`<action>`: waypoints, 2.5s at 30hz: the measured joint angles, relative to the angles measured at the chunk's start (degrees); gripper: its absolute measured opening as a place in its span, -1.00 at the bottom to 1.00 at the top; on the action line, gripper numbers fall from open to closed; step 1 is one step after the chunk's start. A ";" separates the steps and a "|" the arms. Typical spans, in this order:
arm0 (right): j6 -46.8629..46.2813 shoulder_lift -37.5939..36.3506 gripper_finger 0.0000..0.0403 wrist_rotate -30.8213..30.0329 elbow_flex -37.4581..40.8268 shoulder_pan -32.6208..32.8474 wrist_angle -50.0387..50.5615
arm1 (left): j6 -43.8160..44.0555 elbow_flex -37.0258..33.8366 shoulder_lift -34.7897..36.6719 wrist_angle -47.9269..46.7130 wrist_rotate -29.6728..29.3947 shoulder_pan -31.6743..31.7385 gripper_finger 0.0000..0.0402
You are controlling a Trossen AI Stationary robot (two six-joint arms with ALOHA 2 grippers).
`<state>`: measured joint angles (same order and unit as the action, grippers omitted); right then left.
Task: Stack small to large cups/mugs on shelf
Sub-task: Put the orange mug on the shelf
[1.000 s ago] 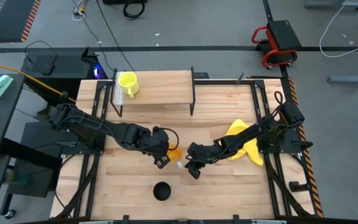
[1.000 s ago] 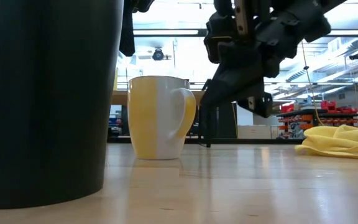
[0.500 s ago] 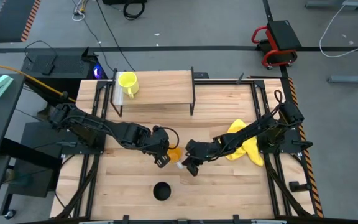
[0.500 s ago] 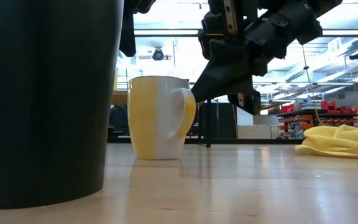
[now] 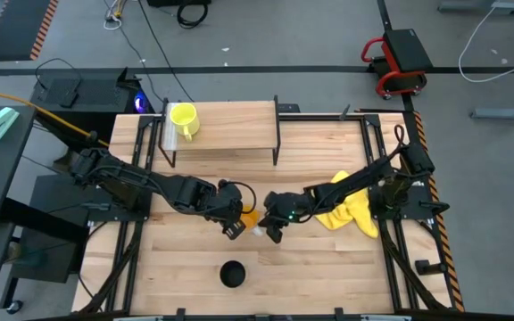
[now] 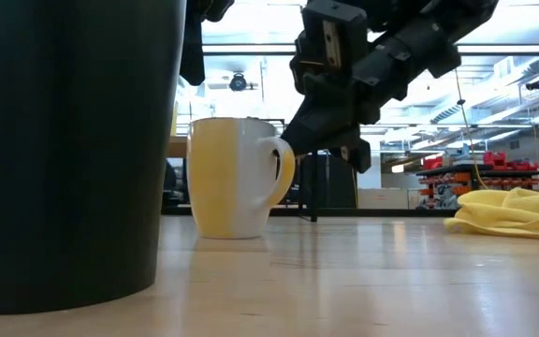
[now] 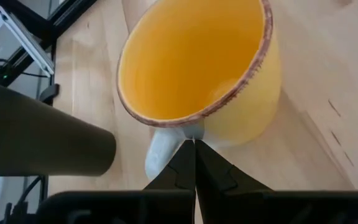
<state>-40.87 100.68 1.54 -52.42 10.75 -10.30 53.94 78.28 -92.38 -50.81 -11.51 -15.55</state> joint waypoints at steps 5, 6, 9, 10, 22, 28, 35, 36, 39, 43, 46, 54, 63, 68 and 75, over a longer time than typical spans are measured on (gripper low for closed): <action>0.57 0.00 -0.98 0.86 0.00 -0.14 -1.66 | 2.18 0.00 0.00 0.00 0.00 -0.04 -0.85; 0.56 0.00 -0.98 1.19 -0.02 -0.10 -1.74 | 2.45 0.00 0.00 0.00 0.00 -0.04 -0.85; 0.06 0.00 -0.98 1.50 -0.02 0.76 -1.35 | 3.01 0.00 0.00 -0.02 0.00 -0.04 -0.82; 0.01 0.00 -0.98 1.49 -0.02 1.18 -1.31 | 3.59 0.00 0.00 -0.04 0.00 -0.04 -0.81; -1.63 -0.02 -0.98 -1.05 -0.02 3.86 1.89 | 5.18 0.00 0.00 -0.42 0.05 -1.18 -0.81; -2.47 -0.02 -0.98 -1.26 -0.02 2.74 -0.83 | 4.97 0.00 0.00 -0.52 0.00 -1.01 -0.76; -1.49 -0.02 -0.98 -1.06 -0.02 2.79 -1.49 | 4.78 0.02 0.00 -0.54 0.00 -0.67 -0.72; -1.17 -0.02 -0.98 -0.81 -0.02 2.79 -2.03 | 4.78 0.02 0.00 -0.55 0.00 -0.61 -0.72; -0.76 -0.02 -0.98 -0.42 -0.02 2.84 -2.98 | 4.49 0.01 0.00 -0.54 0.00 -0.27 -0.73; -0.62 -0.02 -0.98 -0.42 -0.02 2.84 -3.02 | 4.36 0.02 0.00 -0.50 0.00 0.02 -0.73; 0.13 -0.02 -0.98 -0.90 -0.02 2.53 -3.95 | 4.41 0.02 0.00 -0.50 -0.02 0.02 -0.71; 0.54 -0.02 -0.98 -1.53 -0.02 -0.48 -5.43 | 5.48 0.02 0.00 -0.48 0.00 0.02 -0.69; 0.76 -0.02 -0.98 0.71 -0.02 -0.62 -5.38 | 5.89 0.02 0.00 -0.48 0.00 0.02 -0.70; -1.05 -3.16 -0.98 2.14 0.02 -0.42 -0.42 | 5.88 0.02 0.00 -0.56 -1.37 0.02 -0.65; -2.41 -14.73 -0.95 1.17 0.00 -0.05 10.67 | 4.95 0.02 -0.02 -0.96 -1.08 2.06 -0.60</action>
<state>-43.28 85.96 2.71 -52.42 10.69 0.37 58.89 78.30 -92.40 -51.76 -12.59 -13.49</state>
